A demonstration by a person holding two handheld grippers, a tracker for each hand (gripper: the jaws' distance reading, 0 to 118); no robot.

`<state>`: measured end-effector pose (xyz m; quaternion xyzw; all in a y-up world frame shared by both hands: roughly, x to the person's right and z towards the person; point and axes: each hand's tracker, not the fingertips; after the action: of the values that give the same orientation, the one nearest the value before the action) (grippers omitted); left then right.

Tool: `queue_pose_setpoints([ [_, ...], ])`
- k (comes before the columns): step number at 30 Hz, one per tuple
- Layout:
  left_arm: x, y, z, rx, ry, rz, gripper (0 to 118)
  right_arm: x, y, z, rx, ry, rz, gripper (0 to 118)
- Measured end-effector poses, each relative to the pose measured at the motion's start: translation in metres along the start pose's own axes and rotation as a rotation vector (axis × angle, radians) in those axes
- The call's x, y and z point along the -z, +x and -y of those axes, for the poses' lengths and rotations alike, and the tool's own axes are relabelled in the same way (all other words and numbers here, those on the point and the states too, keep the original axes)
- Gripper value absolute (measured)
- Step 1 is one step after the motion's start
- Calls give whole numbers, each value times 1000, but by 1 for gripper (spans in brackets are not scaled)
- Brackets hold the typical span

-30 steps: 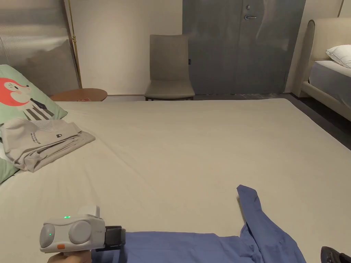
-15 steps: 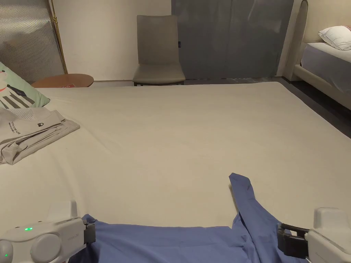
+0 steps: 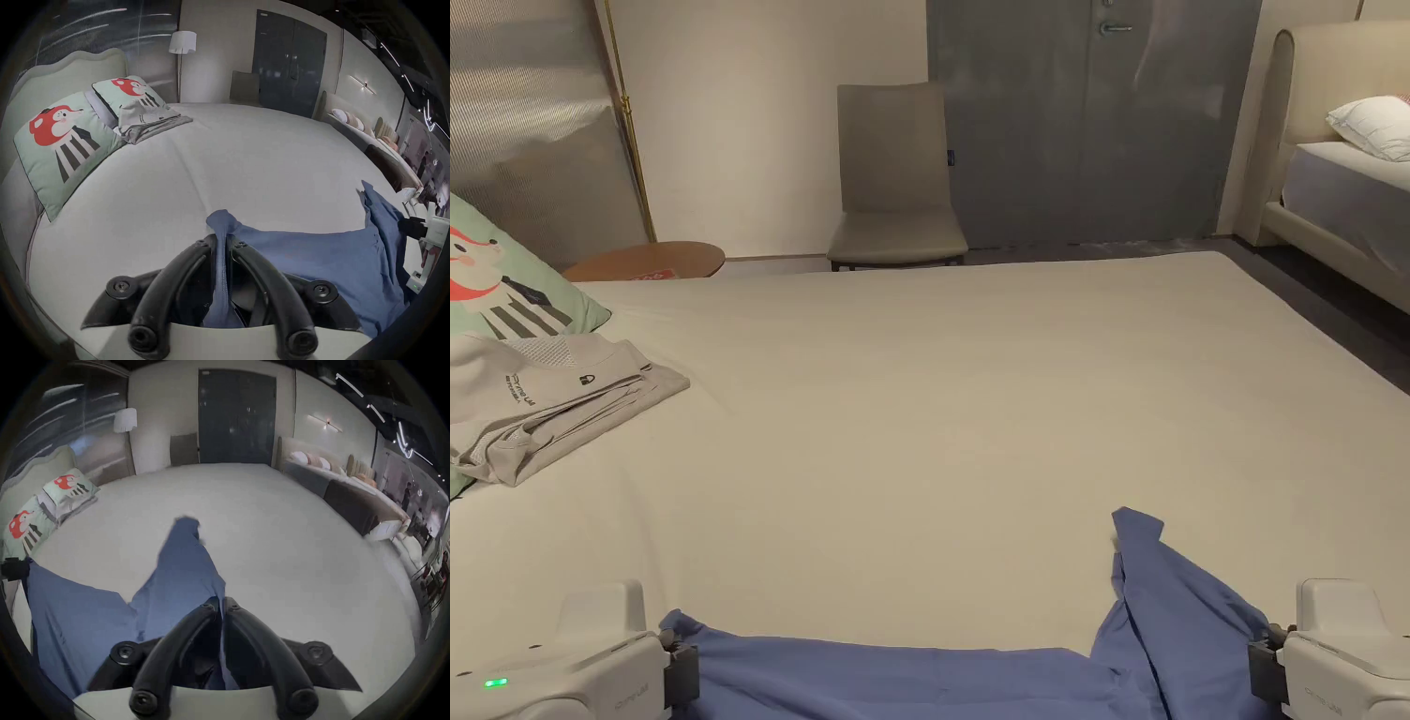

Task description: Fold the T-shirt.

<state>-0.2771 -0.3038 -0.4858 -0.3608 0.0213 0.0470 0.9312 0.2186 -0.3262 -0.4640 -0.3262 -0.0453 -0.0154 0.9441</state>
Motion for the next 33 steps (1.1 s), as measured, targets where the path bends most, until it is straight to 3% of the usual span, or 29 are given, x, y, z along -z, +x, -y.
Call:
queue_pose_setpoints([
  [6, -56, -5, 7, -16, 84, 22, 2, -87, 14, -4, 40, 187, -29, 3],
  [17, -176, -13, 52, -25, 275, 24, 2, -223, 2, 30, 33, 418, -44, 3],
  [25, -229, -15, 64, -37, 437, -14, 2, -269, -3, 31, 27, 566, 5, 3],
  [33, -258, -15, 8, -58, 574, -1, 2, -291, 0, -23, 67, 694, 11, 3],
])
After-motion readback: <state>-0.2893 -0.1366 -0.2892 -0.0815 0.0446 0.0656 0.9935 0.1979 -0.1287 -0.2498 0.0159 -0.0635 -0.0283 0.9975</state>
